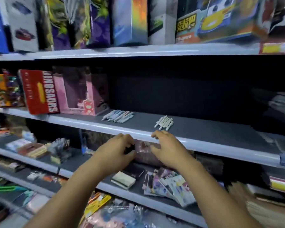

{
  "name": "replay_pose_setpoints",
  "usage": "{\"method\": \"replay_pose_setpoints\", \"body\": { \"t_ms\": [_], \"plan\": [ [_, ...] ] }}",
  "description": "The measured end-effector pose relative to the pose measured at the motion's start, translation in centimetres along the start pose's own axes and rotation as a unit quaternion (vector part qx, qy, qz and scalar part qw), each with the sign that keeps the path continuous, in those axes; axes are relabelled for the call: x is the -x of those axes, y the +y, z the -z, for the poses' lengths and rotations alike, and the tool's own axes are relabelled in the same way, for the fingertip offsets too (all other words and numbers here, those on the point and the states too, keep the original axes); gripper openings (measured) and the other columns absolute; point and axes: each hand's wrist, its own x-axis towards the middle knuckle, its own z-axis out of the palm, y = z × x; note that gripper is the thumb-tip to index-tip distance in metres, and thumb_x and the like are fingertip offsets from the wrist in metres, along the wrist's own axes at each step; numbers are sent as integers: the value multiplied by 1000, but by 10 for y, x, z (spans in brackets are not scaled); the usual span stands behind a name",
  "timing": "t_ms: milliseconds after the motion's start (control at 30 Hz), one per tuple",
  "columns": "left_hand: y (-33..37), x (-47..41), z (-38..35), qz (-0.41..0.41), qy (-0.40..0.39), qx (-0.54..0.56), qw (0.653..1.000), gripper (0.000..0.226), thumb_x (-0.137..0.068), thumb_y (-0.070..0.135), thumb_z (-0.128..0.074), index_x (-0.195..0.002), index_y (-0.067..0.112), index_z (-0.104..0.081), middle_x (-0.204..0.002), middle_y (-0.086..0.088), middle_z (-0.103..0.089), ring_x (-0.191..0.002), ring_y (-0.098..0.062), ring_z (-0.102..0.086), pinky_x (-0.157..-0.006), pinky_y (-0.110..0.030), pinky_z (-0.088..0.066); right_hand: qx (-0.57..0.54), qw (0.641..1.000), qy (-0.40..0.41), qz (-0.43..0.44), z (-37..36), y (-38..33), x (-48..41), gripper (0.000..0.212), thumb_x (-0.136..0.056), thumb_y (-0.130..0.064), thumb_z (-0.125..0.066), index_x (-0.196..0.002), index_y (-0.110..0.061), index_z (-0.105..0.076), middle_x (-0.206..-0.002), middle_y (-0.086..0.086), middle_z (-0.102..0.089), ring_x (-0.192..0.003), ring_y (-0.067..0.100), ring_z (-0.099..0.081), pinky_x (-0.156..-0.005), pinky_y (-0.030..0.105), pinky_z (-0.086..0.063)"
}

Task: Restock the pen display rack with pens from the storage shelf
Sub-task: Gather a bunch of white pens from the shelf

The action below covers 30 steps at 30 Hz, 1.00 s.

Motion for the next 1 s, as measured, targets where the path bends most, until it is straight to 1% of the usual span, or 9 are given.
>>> {"method": "replay_pose_setpoints", "body": {
  "t_ms": [67, 167, 267, 367, 567, 667, 800, 933, 1000],
  "plan": [
    [-10, -41, -8, -24, 0, 3, 1000, 31, -92, 42, -66, -120, 29, -60, -116, 8, -59, -105, -14, -60, -92, -36, -51, -8, 1000, 19, -14, 1, 22, -43, 37, -95, -31, -62, -129, -21, -57, -129, 0, -55, -112, 21, -57, -96, 39, -50],
    [-24, -98, -22, -65, -8, 18, 998, 37, -91, 47, -69, -121, 28, -59, -117, 10, -58, -105, -13, -58, -90, -31, -48, -30, 997, 57, -52, 1, 55, -95, 22, -91, -24, -65, -113, -20, -64, -113, -4, -58, -92, 16, -56, -82, 32, -47],
    [-35, -152, -41, -93, -50, 38, 994, 51, -89, 57, -69, -128, 26, -56, -124, 7, -56, -113, -14, -55, -98, -34, -46, -34, 992, 68, -103, -9, 89, -124, 21, -93, -18, -64, -114, -16, -63, -109, -3, -53, -87, 17, -54, -76, 27, -40],
    [-42, -208, -60, -128, -98, 54, 986, 66, -84, 65, -70, -135, 27, -51, -132, 4, -51, -125, -16, -49, -107, -34, -42, -24, 988, 51, -141, -19, 122, -147, 12, -98, -12, -56, -108, -16, -61, -109, 1, -51, -89, 18, -52, -75, 26, -38],
    [-55, -290, -102, -178, -249, 36, 951, 115, -56, 98, -61, -151, 55, -14, -152, 14, -25, -147, -20, -26, -122, -46, -27, -51, 964, 65, -253, -25, 164, -180, 29, -96, -5, -52, -121, -12, -63, -123, 5, -62, -113, 22, -58, -95, 29, -45],
    [-59, -312, -110, -225, -287, 22, 931, 106, -60, 97, -60, -149, 59, -17, -162, 18, -12, -153, -20, -16, -125, -45, -14, -89, 954, 60, -279, -23, 177, -196, 27, -97, -13, -59, -124, -14, -62, -127, 1, -63, -110, 18, -61, -100, 31, -47],
    [-65, -329, -111, -272, -284, 13, 920, 91, -67, 94, -56, -145, 59, -25, -165, 18, -4, -154, -17, -13, -126, -42, -9, -104, 951, 45, -287, -23, 186, -215, 28, -99, -13, -57, -127, -14, -58, -128, 1, -60, -80, 12, -60, -74, 26, -47],
    [-64, -342, -120, -311, -232, 4, 922, 87, -70, 93, -54, -144, 53, -33, -154, 16, -19, -141, -15, -30, -118, -34, -24, -110, 946, 49, -300, -27, 192, -230, 26, -105, -9, -45, -127, -14, -57, -89, -5, -59, -59, 4, -51, -49, 13, -41],
    [-67, -347, -126, -329, -205, 11, 922, 82, -75, 91, -51, -144, 49, -36, -148, 17, -25, -137, -11, -34, -116, -32, -27, -119, 944, 41, -304, -28, 193, -242, 28, -107, -11, -41, -129, -15, -57, -80, -2, -55, -58, 5, -49, -48, 15, -40]
  ]
}}
